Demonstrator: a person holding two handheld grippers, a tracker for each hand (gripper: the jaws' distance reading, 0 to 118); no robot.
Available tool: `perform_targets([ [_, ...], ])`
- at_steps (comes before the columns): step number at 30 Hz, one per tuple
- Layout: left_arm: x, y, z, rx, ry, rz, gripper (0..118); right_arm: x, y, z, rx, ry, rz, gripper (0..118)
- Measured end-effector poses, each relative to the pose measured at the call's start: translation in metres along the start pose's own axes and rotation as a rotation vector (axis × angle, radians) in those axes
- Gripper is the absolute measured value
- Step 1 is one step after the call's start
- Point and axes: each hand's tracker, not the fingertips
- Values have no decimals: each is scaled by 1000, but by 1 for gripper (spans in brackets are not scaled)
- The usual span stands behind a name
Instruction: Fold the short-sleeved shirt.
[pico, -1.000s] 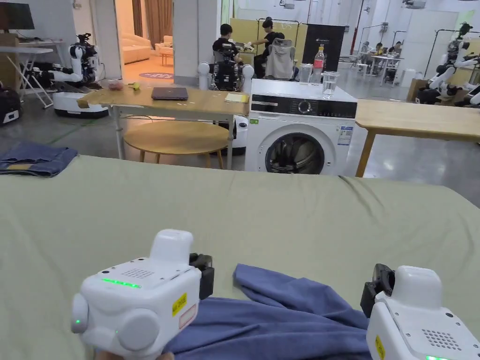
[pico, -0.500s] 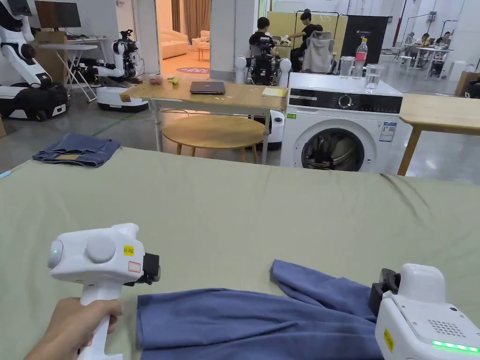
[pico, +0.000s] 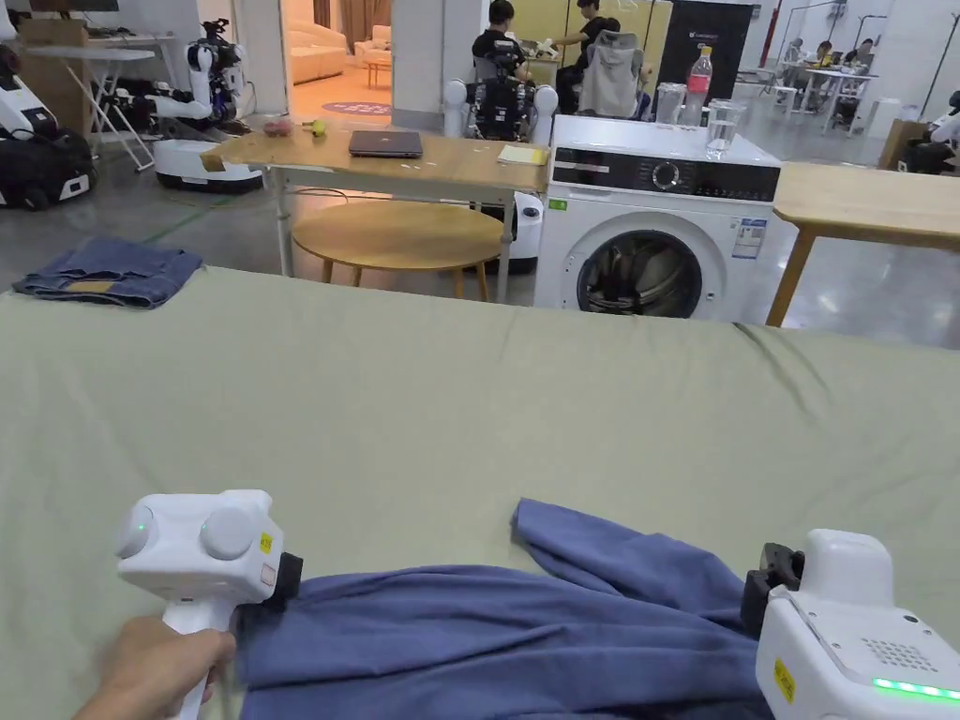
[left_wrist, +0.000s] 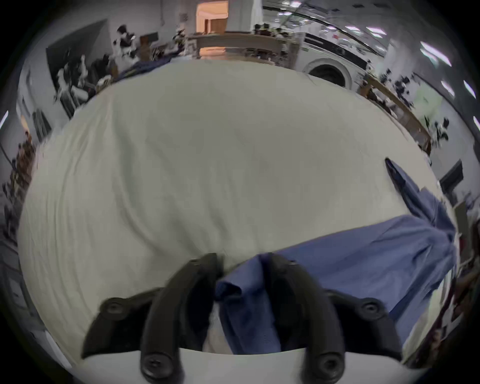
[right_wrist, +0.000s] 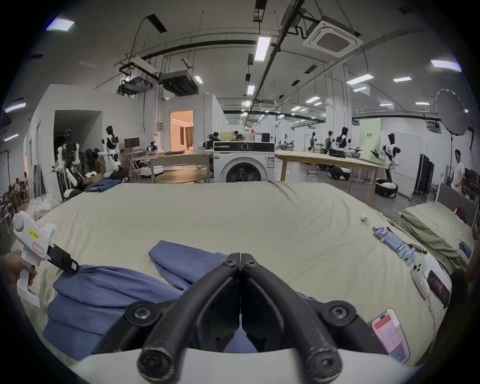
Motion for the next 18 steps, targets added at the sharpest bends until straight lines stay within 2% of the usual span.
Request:
perform_targets([
  [1,2,0,1,1,3,-20,7,4,0,-1,-6,-3,1,0],
  [2,3,-1,2,0,-9,-10,0,8,1,-2,-13,-5,1,0],
  [7,0,-5,16,31,-25,-36,0,39,18,-12,-97,-5,-8,0],
  [10,-6,-8,28,79,-66,-7,0,60,30,-32,-229,-14,4,0],
  [11,-8,-10,32,94,-92,4,0,67,33,-40,-270,-17,4,7],
  [12,-7,-13,39,104,-92,7,0,72,34,-46,-290,-23,-5,19],
  [13,-8,-16,43,110,-89,10,0,78,34,-55,-322,-31,-9,35],
  [14,-10,-19,47,119,-92,14,0,84,33,-65,-367,-20,-12,55],
  [15,-12,-21,51,130,-103,22,0,88,33,-73,-400,-23,-17,63],
  [18,-12,-31,66,156,-127,26,0,97,23,-97,-502,-40,3,63],
])
